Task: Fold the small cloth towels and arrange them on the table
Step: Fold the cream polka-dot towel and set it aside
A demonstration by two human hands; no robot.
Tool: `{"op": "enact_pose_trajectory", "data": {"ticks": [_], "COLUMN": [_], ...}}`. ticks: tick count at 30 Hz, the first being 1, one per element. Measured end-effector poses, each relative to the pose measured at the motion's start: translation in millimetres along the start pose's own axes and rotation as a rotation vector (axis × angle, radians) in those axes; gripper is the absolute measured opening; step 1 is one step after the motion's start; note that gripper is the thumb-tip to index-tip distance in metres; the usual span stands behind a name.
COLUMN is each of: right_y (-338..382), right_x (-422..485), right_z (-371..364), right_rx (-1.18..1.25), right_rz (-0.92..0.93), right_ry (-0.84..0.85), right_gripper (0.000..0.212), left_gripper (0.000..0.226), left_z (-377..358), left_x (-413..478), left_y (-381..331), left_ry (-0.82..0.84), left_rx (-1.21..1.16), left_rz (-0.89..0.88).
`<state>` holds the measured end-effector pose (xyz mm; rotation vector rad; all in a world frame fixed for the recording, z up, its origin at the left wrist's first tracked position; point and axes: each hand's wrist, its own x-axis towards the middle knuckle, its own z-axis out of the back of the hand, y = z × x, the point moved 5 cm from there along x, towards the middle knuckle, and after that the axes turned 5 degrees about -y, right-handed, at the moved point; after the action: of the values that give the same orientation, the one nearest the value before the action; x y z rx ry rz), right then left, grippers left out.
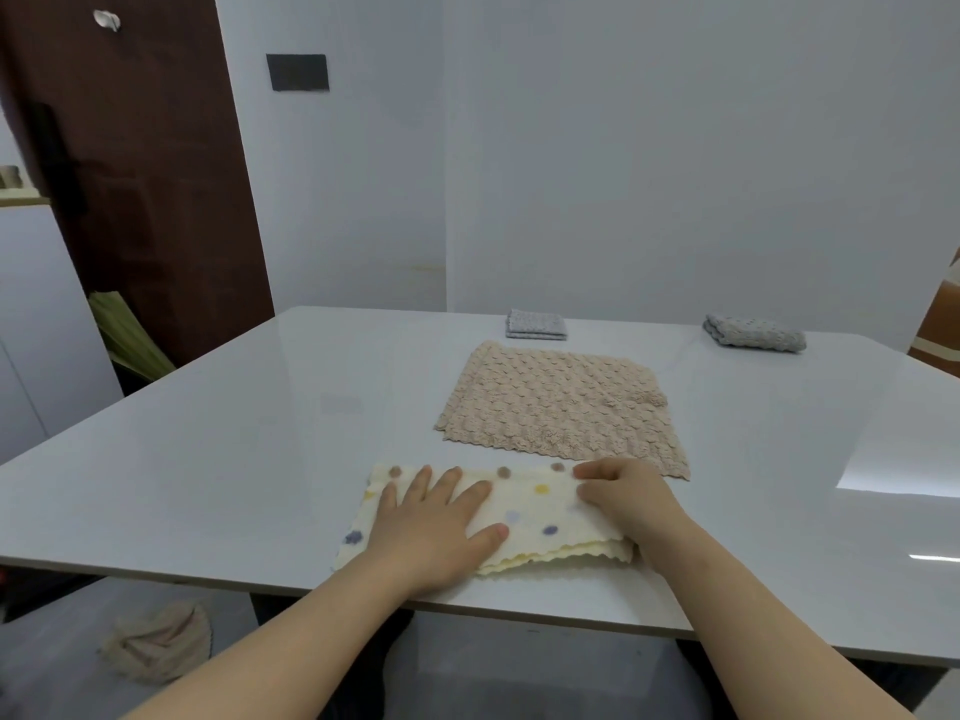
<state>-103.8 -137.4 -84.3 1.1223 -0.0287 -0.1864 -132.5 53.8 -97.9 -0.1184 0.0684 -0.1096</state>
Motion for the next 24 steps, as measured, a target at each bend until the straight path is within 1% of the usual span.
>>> {"op": "enact_pose_trajectory", "data": {"ticks": [5,8,13,17,18,22,24], "right_y": [-6,-3,14,32,36,53,63], "right_x": [3,5,-1,-4,-4,-4,-5], "right_z": [4,6,7,1,-2,-24,-39], "right_rx": [0.023,0.013,0.096,0.183,0.196,0.249,0.245], "right_rz": [-0.022,0.008,0.026,0.065,0.075,0.097,0.112], "right_ry": [-0.047,-0.045,-0.012,-0.032,-0.033,0.021,0.056], "right_gripper": [0.032,0.035,0.046,0.051,0.052,0.05,0.049], "left_gripper": [0.066,0.066,0.066,0.059,0.057,0.058,0.058], "left_z": [-4,-6,-1,16,18,6,2], "left_x": [1,3,4,1,0,-4,-2], "left_y": [0,-1,-1,13,19,38,41], "left_ry": [-0.044,-0.047,-0.049,-0.221,-0.231,-0.113,-0.115], "left_rx": [0.011,0.005,-0.042,-0.052,-0.038,-0.038,-0.07], "left_rz": [0.013,0.033,0.021,0.012,0.009,0.007,0.003]}}
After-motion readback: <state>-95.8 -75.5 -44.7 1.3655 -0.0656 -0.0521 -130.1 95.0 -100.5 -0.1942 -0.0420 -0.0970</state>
